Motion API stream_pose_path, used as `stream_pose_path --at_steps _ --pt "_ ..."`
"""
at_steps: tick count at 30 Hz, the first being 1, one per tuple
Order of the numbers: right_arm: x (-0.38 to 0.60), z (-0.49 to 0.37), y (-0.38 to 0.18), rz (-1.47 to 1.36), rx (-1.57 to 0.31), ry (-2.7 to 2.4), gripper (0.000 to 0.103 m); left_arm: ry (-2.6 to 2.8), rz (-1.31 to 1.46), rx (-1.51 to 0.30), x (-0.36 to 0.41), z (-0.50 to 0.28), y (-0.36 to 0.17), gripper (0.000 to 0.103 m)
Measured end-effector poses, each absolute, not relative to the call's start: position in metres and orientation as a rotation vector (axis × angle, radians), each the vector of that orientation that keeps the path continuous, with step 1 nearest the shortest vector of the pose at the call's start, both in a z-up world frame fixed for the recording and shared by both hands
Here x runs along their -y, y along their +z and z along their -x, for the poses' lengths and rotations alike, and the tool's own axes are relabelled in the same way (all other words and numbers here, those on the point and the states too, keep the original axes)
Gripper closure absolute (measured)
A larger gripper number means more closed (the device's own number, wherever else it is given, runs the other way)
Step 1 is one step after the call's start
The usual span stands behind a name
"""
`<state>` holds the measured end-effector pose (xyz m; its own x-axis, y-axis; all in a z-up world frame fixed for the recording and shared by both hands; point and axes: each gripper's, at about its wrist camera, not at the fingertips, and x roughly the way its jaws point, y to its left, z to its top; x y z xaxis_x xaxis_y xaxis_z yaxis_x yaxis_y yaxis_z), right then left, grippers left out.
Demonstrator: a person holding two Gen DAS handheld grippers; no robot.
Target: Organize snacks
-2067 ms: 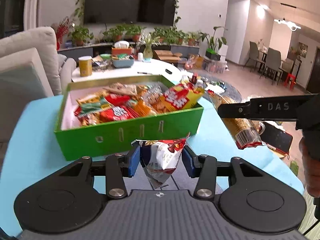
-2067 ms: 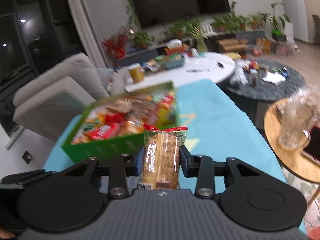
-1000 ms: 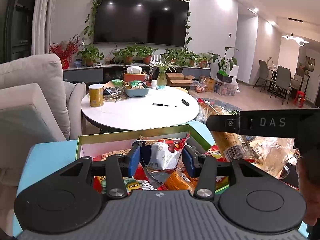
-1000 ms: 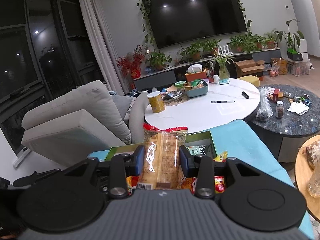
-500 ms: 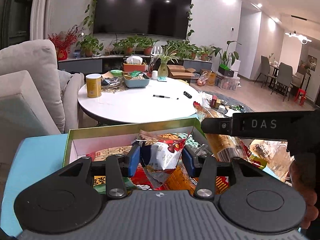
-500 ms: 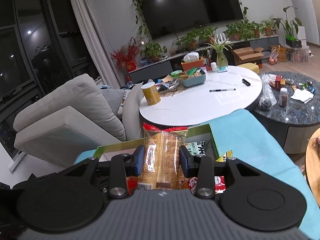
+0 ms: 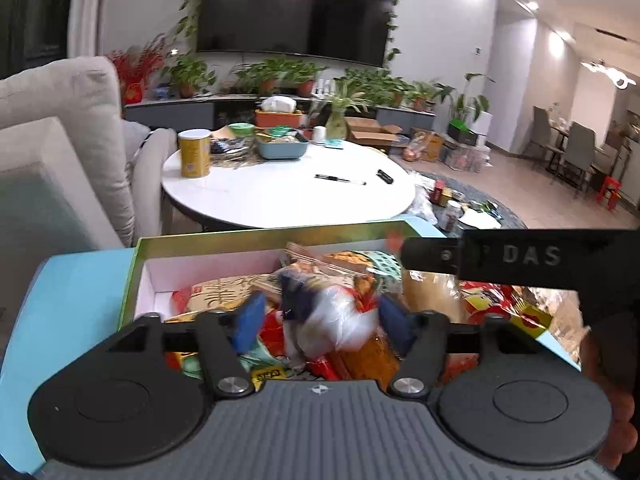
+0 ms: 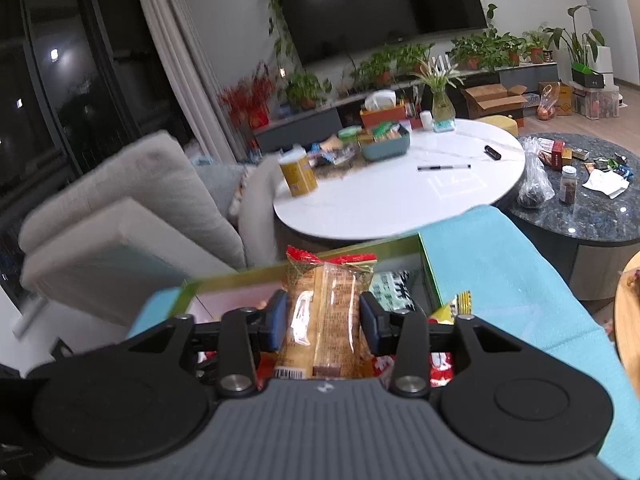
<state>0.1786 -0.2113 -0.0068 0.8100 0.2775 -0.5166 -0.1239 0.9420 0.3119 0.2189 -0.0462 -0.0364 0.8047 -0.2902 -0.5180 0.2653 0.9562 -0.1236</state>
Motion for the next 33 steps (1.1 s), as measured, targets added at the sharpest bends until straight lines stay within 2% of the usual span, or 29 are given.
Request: stream_pose_path --at_steps 12,15,20,24,28,33 --pt "0.211 -0.155 0.01 -0.28 -0.546 0.223 0.038 -0.29 0.04 -0.52 0.04 -0.192 -0.016 0.038" --pt "0.21 -0.142 0.015 -0.279 -0.534 0.23 0.038 -0.289 0.045 -0.497 0.036 -0.177 -0.01 0.03" --pt "0.205 -0.116 0.023 -0.269 -0.516 0.26 0.038 -0.282 0.035 -0.464 0.033 -0.147 0.002 0.028" --pt "0.207 -0.094 0.031 -0.265 -0.501 0.267 0.038 -0.271 0.044 -0.433 0.027 -0.122 0.011 0.018" --pt "0.208 -0.07 0.039 -0.262 -0.482 0.272 0.037 -0.265 0.046 -0.422 0.023 -0.1 0.017 0.017" --pt "0.209 -0.043 0.05 -0.265 -0.448 0.286 0.038 -0.26 0.039 -0.399 0.018 -0.071 0.024 0.011"
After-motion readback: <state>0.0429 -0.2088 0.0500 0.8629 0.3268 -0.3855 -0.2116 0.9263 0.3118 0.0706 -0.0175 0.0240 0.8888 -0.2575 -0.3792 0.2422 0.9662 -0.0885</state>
